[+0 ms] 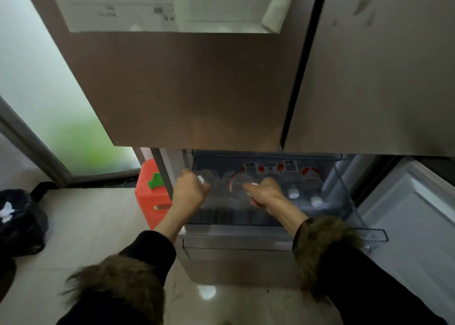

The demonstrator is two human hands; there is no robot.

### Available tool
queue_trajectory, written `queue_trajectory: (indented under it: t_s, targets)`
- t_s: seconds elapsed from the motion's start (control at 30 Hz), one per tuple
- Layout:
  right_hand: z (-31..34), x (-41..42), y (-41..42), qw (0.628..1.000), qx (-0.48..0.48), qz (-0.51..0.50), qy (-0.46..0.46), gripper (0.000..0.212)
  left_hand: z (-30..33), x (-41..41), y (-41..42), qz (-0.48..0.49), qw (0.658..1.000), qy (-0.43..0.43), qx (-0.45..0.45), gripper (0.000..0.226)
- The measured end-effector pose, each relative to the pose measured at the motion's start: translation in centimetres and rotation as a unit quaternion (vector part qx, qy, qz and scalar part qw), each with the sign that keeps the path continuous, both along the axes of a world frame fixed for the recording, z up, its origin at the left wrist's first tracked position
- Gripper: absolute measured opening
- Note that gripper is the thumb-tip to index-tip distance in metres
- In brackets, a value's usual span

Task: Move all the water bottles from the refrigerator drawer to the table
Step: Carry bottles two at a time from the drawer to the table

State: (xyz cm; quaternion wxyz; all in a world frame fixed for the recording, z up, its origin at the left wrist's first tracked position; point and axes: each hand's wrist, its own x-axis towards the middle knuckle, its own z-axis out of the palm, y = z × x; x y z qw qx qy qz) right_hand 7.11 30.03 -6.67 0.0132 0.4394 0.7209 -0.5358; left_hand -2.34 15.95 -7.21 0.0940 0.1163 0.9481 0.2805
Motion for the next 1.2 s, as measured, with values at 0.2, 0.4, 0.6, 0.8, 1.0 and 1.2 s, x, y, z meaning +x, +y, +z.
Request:
queue_trajectory:
  t_s: [0.2,0.4,0.6,0.8,1.0,1.2]
  targets:
    - [1.9,1.7,0.4,0.982,0.183,-0.009,0.043,0.044,2.3,0.7,-0.1,-0.077,0.993,0.092,0.005,0.040]
    - [2.0,2.0,-0.8,0.955,0.285,0.038,0.075,0.040,2.4,0.7,-0.8,-0.066,0.992,0.107,0.014,0.041]
    - [0.5,1.3,-0.9,0.943,0.304,0.098,0.089,0.047,1.1,0.2,-1.2,-0.092,0.990,0.072,0.078,0.043]
    - [-0.8,1.2,0.1,0.965,0.105,0.187,0.154,0.056,-1.5,0.8,-1.8,-0.133,0.980,0.001,0.149,0.050]
    - [-1.6,1.8,1.4,0.952,-0.013,0.285,0.110,0.084,-3.8,-0.3,-3.6,-0.210,0.963,-0.116,0.124,0.083]
    - [-3.0,0.5,1.5,0.961,0.038,0.251,0.111,0.073,-3.5,-1.1,-3.2,-0.186,0.974,-0.058,0.116,0.086]
